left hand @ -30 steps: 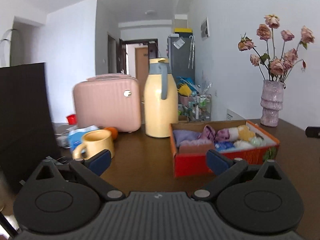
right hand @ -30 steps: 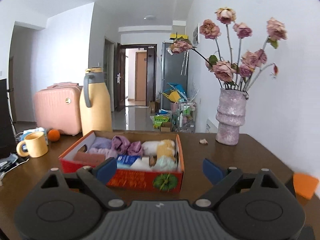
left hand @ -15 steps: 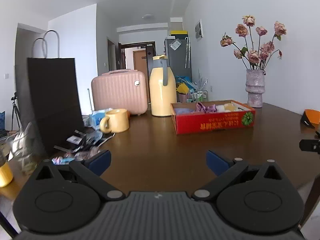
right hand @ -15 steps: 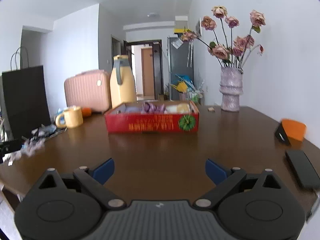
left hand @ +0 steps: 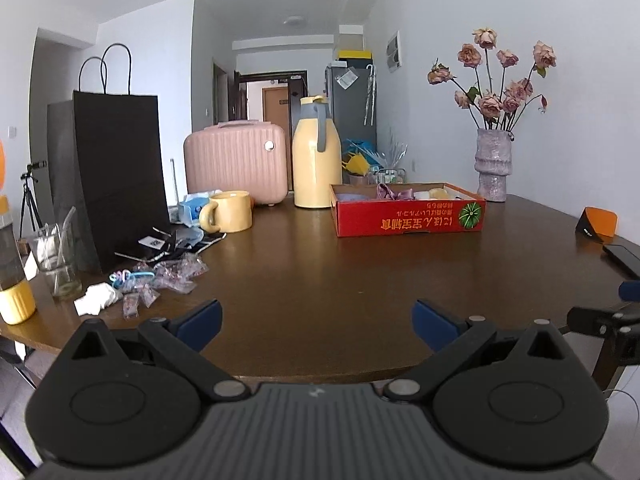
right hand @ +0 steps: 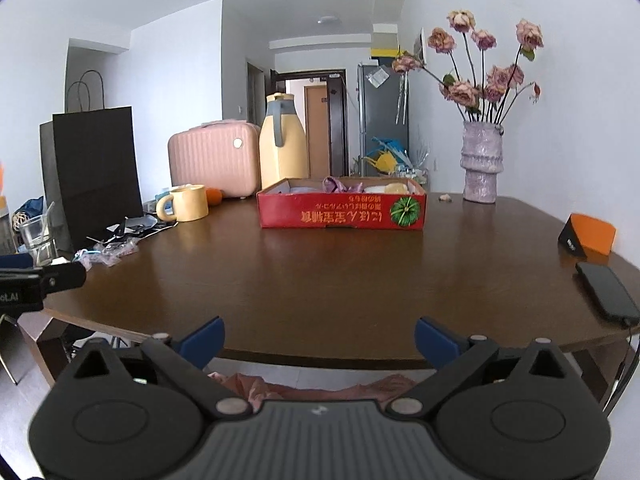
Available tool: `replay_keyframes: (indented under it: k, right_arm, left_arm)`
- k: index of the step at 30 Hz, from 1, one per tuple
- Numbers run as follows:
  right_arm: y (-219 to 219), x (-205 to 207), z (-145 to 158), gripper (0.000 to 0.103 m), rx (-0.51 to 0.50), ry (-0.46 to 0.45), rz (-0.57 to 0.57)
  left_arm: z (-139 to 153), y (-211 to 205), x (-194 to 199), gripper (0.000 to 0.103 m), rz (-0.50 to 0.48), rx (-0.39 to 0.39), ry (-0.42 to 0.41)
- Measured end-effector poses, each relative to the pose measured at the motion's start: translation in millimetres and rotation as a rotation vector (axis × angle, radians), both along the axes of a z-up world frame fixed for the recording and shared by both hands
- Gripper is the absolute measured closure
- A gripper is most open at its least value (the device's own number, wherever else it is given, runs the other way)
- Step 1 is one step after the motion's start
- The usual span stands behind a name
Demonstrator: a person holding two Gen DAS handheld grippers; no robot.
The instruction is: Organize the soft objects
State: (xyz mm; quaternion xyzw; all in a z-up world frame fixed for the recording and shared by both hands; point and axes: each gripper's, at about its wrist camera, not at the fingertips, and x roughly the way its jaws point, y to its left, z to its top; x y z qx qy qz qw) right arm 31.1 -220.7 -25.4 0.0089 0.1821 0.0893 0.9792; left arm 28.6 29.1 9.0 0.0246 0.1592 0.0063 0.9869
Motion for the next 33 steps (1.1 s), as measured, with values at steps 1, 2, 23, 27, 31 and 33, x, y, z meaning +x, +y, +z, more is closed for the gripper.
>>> replay_keyframes:
  k: [1,2,23,27,31,33]
  right_arm:
    - [-0.9,-1.1,1.5,0.001,0.001,-0.007,-0.008]
    - [-2.3,-0.5,3.5,0.001,0.004,-0.012,-0.013]
    - [-8.2,4.7,9.7,0.001,0.018,-0.027,-0.032]
    - [-9.0,3.9,9.6,0.001,0.017,-0.032,-0.039]
    - [-8.1,3.1,8.7,0.001,0.013,-0.031,-0.035]
    - [-7.7,3.1,9.2,0.001,0.014,-0.032,-0.034]
  left_arm:
    - [0.5,0.2,0.3,0.000,-0.003,-0.001,0.000]
    - [0.8,-0.1,0.1,0.000,-0.002,-0.003,-0.001]
    - [2.5,0.8,-0.1,0.000,0.002,-0.006,-0.013]
    - [3.1,-0.8,-1.6,0.000,0.001,-0.004,-0.016]
    - [2.9,-1.3,-2.2,0.000,0.004,-0.004,-0.018]
    - [3.3,-0.4,-2.0,0.000,0.003,-0.005,-0.018]
